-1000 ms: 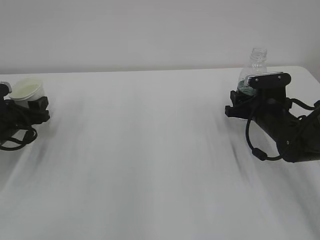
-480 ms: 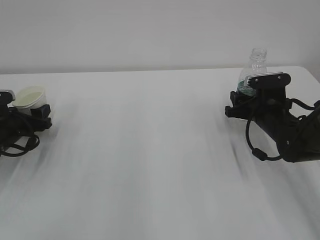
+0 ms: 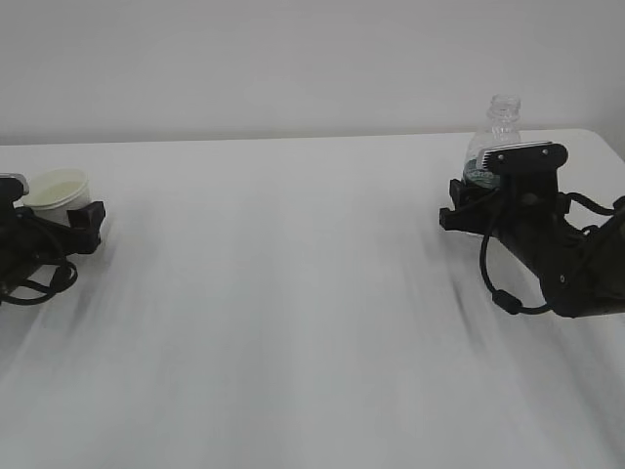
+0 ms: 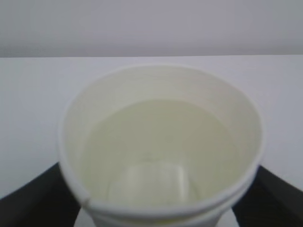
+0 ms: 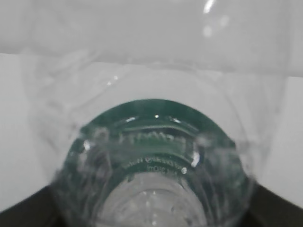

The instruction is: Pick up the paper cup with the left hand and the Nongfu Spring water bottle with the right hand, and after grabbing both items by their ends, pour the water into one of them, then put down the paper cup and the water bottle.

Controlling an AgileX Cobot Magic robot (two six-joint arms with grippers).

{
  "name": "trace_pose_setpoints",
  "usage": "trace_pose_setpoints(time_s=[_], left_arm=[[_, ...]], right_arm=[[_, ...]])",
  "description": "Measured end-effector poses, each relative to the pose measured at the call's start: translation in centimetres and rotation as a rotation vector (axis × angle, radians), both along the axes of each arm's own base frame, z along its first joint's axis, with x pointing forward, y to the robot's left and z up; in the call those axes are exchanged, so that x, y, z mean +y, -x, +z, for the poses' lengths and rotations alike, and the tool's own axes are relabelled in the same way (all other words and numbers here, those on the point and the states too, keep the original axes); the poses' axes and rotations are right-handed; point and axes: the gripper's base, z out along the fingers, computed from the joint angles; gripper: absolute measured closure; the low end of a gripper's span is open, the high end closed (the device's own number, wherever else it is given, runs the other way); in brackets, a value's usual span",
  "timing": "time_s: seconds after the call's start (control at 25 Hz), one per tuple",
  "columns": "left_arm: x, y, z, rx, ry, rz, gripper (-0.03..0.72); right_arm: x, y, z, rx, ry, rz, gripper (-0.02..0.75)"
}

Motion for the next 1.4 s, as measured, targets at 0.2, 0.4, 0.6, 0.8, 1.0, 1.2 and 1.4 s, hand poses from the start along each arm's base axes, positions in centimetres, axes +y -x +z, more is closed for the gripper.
trace_pose_setpoints(time_s=[0.2,0.4,0.6,0.8,1.0,1.2,1.4], left_arm=[[0.1,0.0,0.0,-0.002,0.002,0.012,-0.001],[0.1,0.9,-0.1,0.022,0.004,0.013,-0.001],[0.0,2.4,1.1,0.025,0.004,0.013,0.001],[-0.2,3.8,1.2,0.056,0.003,0.002,0.009],[-0.9,5.4,1.8,0.076,0.002,-0.024,0.017],[-2.7,6.1,3.1,0.049,-0.002,-0.083,0.026],[-4.0,6.1,4.3,0.011,-0.002,-0.123,0.036]], right_arm=[[0.0,0.0,0.0,0.000,0.000,0.000,0.273],[0.0,0.0,0.0,0.000,0.000,0.000,0.273],[0.0,0.0,0.0,0.001,0.000,0.000,0.273],[0.0,0.0,0.0,0.001,0.000,0.000,0.273],[0.0,0.0,0.0,0.001,0.000,0.000,0.273],[0.0,0.0,0.0,0.001,0.000,0.000,0.273],[0.0,0.0,0.0,0.002,0.000,0.000,0.273]])
